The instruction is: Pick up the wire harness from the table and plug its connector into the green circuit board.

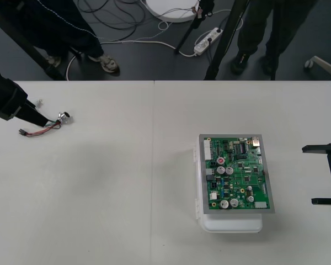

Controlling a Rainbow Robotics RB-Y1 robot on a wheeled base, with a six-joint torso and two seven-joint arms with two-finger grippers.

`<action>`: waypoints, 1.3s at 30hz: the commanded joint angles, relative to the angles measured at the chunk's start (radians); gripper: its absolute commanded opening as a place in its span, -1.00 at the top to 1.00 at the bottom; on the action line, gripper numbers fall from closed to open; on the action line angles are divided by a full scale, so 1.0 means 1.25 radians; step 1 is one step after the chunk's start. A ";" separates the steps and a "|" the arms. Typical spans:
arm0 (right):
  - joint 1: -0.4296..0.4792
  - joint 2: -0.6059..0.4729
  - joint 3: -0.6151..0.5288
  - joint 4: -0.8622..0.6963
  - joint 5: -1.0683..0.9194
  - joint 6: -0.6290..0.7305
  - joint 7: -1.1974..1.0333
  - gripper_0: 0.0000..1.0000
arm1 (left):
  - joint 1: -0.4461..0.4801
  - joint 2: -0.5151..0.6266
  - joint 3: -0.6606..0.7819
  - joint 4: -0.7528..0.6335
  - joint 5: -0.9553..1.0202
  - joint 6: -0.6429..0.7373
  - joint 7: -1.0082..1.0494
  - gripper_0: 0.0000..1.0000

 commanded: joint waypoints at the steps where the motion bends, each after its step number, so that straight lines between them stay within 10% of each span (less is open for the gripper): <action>1: -0.029 -0.004 0.012 0.011 0.005 -0.010 -0.016 -1.00 | -0.039 0.031 -0.033 0.045 0.044 0.067 -0.162 -1.00; 39: -0.074 0.024 0.114 0.040 -0.076 -0.010 0.075 -1.00 | -0.088 -0.131 -0.080 0.373 0.117 0.102 -0.462 -1.00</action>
